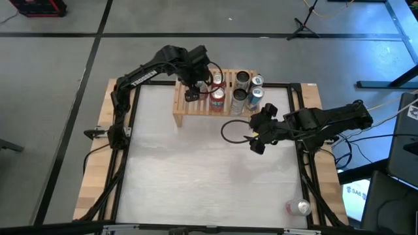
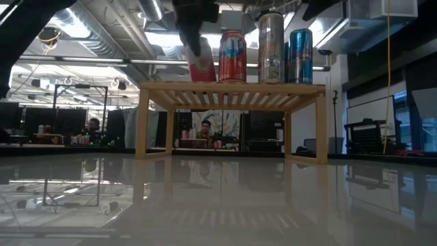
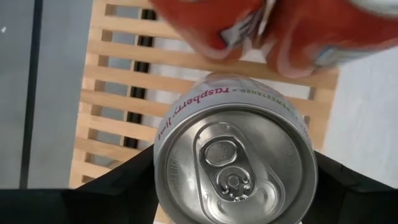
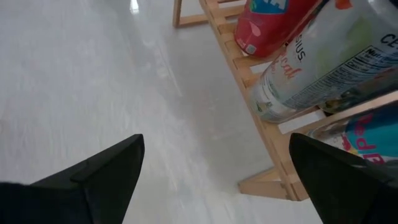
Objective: Place canned beverage on shelf
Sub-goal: Put the top pink soda can on the shelf
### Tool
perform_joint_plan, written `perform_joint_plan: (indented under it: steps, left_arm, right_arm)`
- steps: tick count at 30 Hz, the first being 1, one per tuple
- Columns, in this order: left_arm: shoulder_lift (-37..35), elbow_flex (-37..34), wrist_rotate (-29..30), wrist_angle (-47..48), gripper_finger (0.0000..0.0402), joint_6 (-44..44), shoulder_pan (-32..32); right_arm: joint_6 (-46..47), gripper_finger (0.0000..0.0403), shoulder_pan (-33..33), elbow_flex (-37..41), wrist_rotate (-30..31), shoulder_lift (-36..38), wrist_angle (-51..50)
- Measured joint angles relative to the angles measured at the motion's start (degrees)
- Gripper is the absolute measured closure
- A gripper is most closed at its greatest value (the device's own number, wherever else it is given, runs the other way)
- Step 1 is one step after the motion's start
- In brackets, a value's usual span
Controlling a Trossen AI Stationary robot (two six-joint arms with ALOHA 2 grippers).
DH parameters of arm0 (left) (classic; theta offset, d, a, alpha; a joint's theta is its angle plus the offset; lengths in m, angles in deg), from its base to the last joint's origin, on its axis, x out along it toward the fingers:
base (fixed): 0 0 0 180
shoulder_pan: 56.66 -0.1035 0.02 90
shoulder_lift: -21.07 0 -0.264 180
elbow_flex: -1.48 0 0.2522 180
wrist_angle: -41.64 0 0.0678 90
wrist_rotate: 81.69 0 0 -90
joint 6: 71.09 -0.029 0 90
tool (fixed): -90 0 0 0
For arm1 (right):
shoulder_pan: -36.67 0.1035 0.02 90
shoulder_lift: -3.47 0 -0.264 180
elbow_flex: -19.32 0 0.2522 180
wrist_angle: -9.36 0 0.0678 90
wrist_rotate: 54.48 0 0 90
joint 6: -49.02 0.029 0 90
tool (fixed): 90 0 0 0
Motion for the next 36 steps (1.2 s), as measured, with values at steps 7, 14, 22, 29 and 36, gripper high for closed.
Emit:
perform_joint_plan:
  steps: [7,14,22,29,36]
  left_arm:
    - [0.0,-0.1,0.3,0.3,0.0131,-0.4,0.0]
    - [0.0,-0.1,0.2,0.5,0.0131,0.5,0.1]
    - [0.0,-0.1,0.6,0.5,0.013,-0.1,0.1]
    - [0.0,-0.1,0.6,0.4,0.0086,-0.1,0.1]
    - [-0.1,-0.1,0.7,0.2,0.0063,-1.3,0.1]
  right_arm:
    - [-0.2,0.0013,0.0,0.0,0.0,0.0,-0.1]
    - [-0.6,0.0013,0.0,0.0,0.0,0.0,0.0]
    - [-0.6,0.0013,0.0,0.0,0.0,0.0,0.0]
    - [-0.7,0.0013,0.0,0.0,0.0,0.0,0.0]
    - [-0.9,0.0013,0.0,0.0,0.0,0.0,0.0]
